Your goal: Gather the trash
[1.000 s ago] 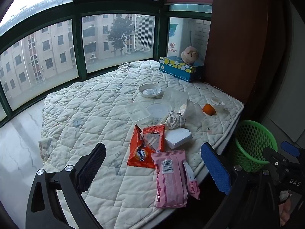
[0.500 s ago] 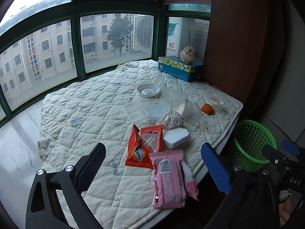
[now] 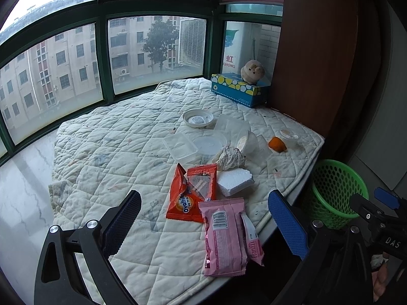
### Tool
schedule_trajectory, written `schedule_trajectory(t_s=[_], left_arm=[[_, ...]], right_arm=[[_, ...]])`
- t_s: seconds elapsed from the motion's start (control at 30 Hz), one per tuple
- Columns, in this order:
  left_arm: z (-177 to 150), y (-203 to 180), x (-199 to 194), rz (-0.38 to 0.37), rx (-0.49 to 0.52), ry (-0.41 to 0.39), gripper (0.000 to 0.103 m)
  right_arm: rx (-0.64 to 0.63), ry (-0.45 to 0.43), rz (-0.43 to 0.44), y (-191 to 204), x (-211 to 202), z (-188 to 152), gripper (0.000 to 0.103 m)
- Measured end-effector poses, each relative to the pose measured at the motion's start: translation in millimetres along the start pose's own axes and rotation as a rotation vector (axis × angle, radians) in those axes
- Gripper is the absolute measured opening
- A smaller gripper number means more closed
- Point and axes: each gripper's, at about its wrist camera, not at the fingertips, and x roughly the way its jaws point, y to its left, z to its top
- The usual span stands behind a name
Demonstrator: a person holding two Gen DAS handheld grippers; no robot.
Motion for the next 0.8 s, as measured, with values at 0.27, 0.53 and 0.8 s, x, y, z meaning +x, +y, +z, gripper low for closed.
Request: schedule_trajectory(t_s=[0.27,0.53,0.8], left_arm=[[-0.2,-3.8,0.1,-0.003,0.006,0.004,0.097],[-1.0,-4.7,1.9,0.000,0.003,0.005,0.097],[-1.7,-2.4,3.1,-0.001,0.001,0.008,0.097]], right_arm=[[0.003,0.001,0.002,-1.1,0.5,-0.4,0.099],[0.003,0.002,-0.003,-1.3,0.6,-0.1,0.099],[0.003,0.004,-0.005,-1.3,1.4,-0.4,0.099]])
